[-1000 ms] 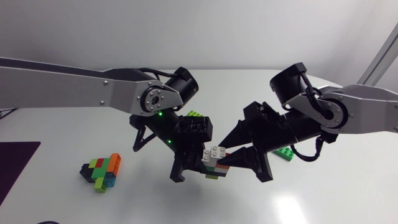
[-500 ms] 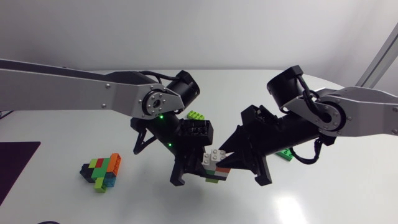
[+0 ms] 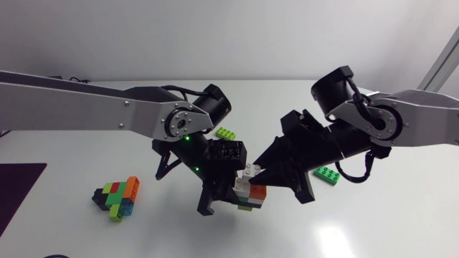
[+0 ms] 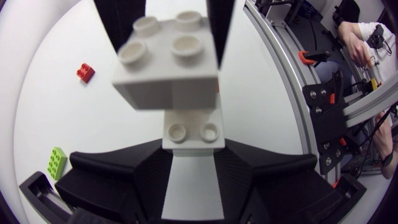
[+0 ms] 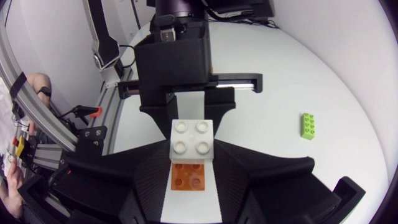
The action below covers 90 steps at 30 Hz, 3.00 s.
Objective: Separate the duplo bricks
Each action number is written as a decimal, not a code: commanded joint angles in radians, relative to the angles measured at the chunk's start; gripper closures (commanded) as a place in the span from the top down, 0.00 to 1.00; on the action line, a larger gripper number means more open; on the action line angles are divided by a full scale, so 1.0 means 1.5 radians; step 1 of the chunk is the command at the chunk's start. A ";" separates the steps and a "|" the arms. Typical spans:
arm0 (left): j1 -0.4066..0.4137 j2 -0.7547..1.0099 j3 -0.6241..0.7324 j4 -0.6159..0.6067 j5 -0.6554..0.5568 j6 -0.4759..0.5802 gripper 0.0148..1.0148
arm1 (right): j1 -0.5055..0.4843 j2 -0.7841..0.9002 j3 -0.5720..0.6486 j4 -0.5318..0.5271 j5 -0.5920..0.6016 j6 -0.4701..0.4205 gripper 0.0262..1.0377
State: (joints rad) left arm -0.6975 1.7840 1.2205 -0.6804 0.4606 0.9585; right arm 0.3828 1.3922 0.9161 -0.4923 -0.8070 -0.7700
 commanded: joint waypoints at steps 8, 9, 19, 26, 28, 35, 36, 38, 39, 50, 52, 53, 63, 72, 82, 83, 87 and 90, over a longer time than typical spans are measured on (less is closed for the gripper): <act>0.074 -0.065 -0.037 -0.036 0.001 0.048 0.34 | -0.106 0.065 -0.046 0.143 0.044 0.004 0.26; 0.078 -0.067 -0.040 -0.037 0.001 0.049 0.34 | -0.106 0.081 -0.051 0.163 0.059 0.003 0.26; 0.077 -0.064 -0.047 -0.032 0.001 0.040 0.34 | -0.085 0.233 -0.082 0.318 0.137 -0.001 0.26; 0.070 -0.061 -0.047 -0.026 0.002 0.035 0.34 | -0.080 0.269 -0.087 0.361 0.149 0.000 0.27; 0.069 -0.058 -0.046 -0.025 0.001 0.034 0.34 | -0.078 0.282 -0.093 0.382 0.155 0.002 0.28; 0.063 -0.052 -0.047 -0.020 0.001 0.031 0.34 | -0.051 0.328 -0.106 0.439 0.180 0.002 0.29; 0.062 -0.051 -0.047 -0.020 0.001 0.030 0.34 | -0.049 0.328 -0.107 0.443 0.183 0.002 0.29; 0.061 -0.051 -0.047 -0.020 0.001 0.030 0.34 | -0.048 0.327 -0.107 0.442 0.185 0.001 0.40; 0.061 -0.050 -0.046 -0.020 0.001 0.030 0.34 | -0.048 0.325 -0.107 0.440 0.185 0.001 0.51; 0.056 -0.036 -0.042 -0.019 0.001 0.030 0.34 | -0.091 0.107 -0.100 0.275 0.112 -0.002 0.96; 0.053 -0.034 -0.042 -0.019 0.001 0.030 0.34 | -0.093 0.072 -0.087 0.227 0.081 -0.002 0.96; 0.051 -0.033 -0.041 -0.018 0.000 0.030 0.34 | -0.092 0.057 -0.081 0.205 0.068 -0.002 0.96; 0.045 -0.026 -0.037 -0.015 -0.004 0.030 0.34 | -0.012 -0.014 -0.075 0.123 0.042 0.004 0.96; 0.037 -0.021 -0.033 -0.006 -0.004 0.022 0.34 | 0.030 -0.038 -0.083 0.122 0.042 0.034 0.90; 0.029 -0.017 -0.021 -0.005 -0.004 0.020 0.34 | 0.055 -0.027 -0.102 0.137 0.058 0.043 0.80; 0.029 -0.018 -0.020 -0.005 -0.004 0.019 0.34 | 0.056 -0.023 -0.106 0.143 0.059 0.043 0.79; 0.030 -0.021 -0.016 -0.005 -0.004 0.019 0.34 | 0.061 -0.014 -0.116 0.155 0.069 0.043 0.75; 0.033 -0.023 -0.015 -0.005 -0.004 0.019 0.34 | 0.069 -0.006 -0.122 0.165 0.079 0.044 0.72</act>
State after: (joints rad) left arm -0.6483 1.7367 1.1728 -0.6914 0.4492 0.9943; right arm 0.4732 1.3582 0.7631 -0.2558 -0.6987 -0.7177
